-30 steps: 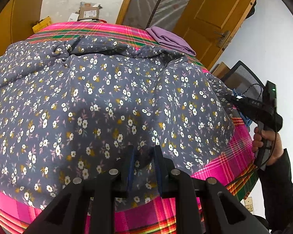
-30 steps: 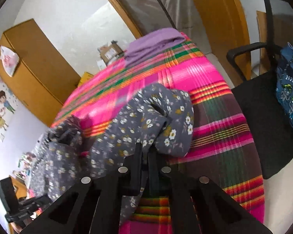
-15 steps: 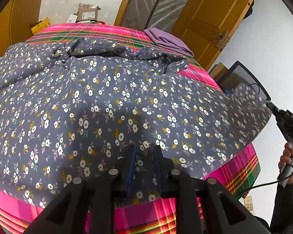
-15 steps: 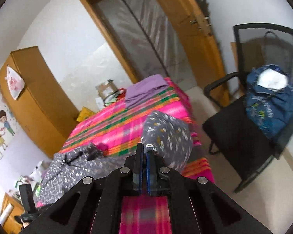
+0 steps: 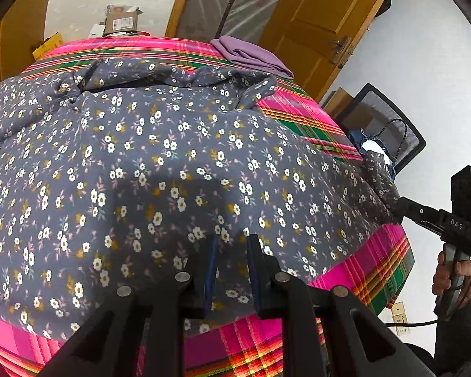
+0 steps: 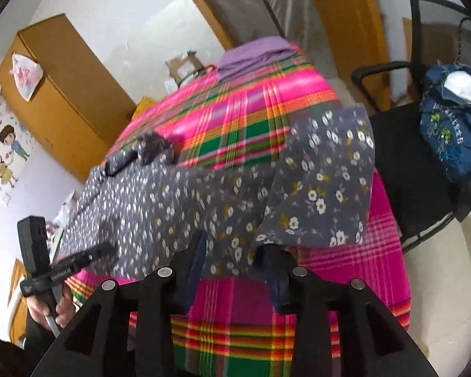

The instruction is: Fold clothes

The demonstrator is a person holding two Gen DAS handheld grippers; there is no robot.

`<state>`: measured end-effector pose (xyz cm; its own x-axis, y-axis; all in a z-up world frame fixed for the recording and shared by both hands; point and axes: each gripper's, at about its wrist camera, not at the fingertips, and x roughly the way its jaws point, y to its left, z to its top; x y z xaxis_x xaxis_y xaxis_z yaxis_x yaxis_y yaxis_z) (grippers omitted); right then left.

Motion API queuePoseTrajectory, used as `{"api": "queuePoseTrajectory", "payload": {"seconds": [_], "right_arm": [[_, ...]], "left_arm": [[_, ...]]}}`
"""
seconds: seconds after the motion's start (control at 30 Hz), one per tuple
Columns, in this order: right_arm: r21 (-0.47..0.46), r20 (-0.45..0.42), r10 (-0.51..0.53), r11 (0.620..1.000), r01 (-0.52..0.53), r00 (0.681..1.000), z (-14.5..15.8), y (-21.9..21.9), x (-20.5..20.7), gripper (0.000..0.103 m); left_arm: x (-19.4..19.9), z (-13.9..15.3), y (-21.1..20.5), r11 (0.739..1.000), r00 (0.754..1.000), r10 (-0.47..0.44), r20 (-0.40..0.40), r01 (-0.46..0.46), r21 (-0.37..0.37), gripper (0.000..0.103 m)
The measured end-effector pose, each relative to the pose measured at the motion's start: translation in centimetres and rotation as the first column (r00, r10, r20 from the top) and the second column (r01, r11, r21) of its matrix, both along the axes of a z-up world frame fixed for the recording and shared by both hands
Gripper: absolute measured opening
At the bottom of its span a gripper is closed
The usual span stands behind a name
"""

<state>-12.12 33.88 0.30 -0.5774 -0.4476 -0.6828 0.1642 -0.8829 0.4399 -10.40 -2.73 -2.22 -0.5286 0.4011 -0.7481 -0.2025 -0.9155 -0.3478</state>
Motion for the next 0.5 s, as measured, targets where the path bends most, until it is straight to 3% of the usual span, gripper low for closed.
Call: {"api": "queuePoseTrajectory", "payload": {"seconds": [0.3,0.5], "right_arm": [[0.040,0.034,-0.009,0.999,0.007,0.999,0.2,3.0,1.5,0.037],[0.023,-0.012,-0.170,0.985,0.171,0.985,1.1,6.6,2.3,0.037]], "left_arm": [[-0.5,-0.1,0.2,1.000,1.000,-0.010,0.002,0.010,0.000,0.019],[-0.6,-0.1,0.5,1.000,1.000,-0.024,-0.002,0.024,0.003,0.019]]}}
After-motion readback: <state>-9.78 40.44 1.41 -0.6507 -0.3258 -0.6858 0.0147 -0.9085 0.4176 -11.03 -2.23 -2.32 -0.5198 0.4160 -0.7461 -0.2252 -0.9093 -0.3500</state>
